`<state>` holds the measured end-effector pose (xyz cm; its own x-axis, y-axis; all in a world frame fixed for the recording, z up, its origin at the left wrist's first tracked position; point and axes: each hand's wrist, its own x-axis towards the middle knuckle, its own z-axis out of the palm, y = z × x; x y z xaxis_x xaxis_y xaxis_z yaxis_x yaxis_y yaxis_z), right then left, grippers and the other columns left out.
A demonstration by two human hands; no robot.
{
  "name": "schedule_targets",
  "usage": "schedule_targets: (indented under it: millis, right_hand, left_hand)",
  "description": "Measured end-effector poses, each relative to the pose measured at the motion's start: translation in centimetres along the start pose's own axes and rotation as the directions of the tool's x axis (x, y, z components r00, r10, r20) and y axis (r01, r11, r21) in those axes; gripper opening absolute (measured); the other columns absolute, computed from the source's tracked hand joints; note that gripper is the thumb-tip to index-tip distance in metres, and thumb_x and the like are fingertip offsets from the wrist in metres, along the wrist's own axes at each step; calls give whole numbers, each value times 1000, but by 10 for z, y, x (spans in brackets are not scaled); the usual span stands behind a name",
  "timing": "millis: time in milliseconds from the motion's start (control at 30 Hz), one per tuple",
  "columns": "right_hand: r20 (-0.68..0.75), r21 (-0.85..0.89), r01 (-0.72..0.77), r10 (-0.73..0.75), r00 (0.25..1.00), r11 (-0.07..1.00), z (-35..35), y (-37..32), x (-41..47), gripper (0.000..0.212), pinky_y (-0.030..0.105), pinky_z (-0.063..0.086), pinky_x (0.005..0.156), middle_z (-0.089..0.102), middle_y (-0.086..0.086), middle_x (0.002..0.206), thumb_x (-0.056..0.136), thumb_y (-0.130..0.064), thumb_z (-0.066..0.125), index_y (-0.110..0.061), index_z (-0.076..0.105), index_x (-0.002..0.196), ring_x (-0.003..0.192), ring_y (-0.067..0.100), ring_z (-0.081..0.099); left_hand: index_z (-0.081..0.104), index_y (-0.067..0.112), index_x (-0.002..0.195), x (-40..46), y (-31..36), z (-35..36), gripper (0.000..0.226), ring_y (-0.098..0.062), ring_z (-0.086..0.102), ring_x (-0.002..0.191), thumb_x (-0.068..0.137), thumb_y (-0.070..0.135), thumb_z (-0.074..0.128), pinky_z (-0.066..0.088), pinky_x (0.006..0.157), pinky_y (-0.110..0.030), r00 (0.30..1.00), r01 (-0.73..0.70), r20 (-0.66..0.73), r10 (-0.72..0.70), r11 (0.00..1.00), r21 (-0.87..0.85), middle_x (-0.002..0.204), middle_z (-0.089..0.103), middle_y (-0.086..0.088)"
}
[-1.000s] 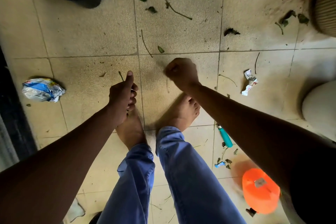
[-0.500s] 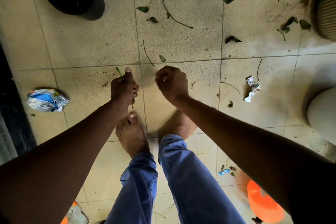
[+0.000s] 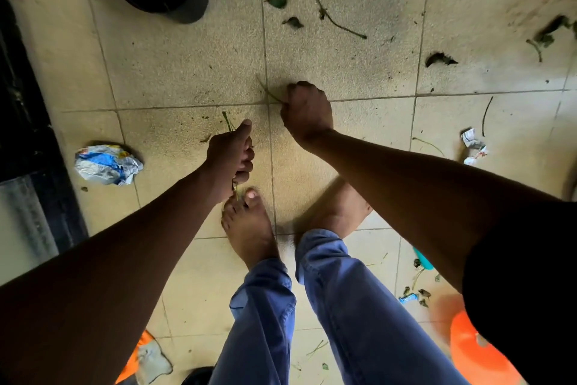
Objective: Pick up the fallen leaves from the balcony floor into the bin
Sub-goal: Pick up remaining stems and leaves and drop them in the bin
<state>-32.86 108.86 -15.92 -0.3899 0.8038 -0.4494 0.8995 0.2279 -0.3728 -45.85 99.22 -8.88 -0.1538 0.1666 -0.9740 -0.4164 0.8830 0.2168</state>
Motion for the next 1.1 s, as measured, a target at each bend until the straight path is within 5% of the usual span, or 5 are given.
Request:
schedule_targets:
  millis: [267,600,867,967,1100]
  right_hand:
    - [-159,-172,44,-72,985,984,-14,27,4,9,33,45,63,57,10,104,82,-15,62,-8,65,87,95,31,52]
    - [8,-112,73,-73,997,991,-12,38,-1,25,34,43,67,62,21,101,87,0,55,-4,60,110,91,37,61]
    - [11,306,-156,160,987,939,-28,28,1,34,30,44,52,64,-2,72,73,-5,63,-17,49,101,61,20,60]
    - [64,539,-196,193,979,819,-37,12,-10,41,25,53,60,69,-6,67,69,-5,75,-18,54,102,62,5,67]
    - [228,795,-276,155,961,541,-43,-8,-31,41,40,60,65,73,3,69,71,-2,81,-15,56,100,65,17,71]
  left_hand:
    - [42,23,64,4,-3,-4,47,-8,26,41,102,48,53,16,39,-15,1000,2,13,-2,1000,19,54,34,6]
    - [41,23,66,7,1,3,46,-9,23,43,101,49,54,16,40,-15,999,1,42,-2,999,36,55,32,6]
    - [47,20,69,6,7,8,44,-8,27,41,103,48,52,17,39,-15,999,-8,30,9,999,-36,54,35,6]
    - [61,17,83,7,9,13,42,-6,29,41,102,53,50,20,39,-15,999,-45,-6,45,996,-72,53,37,7]
    - [68,17,107,3,18,24,61,-6,28,43,95,71,42,20,39,-16,997,-80,-15,79,984,-158,56,36,8]
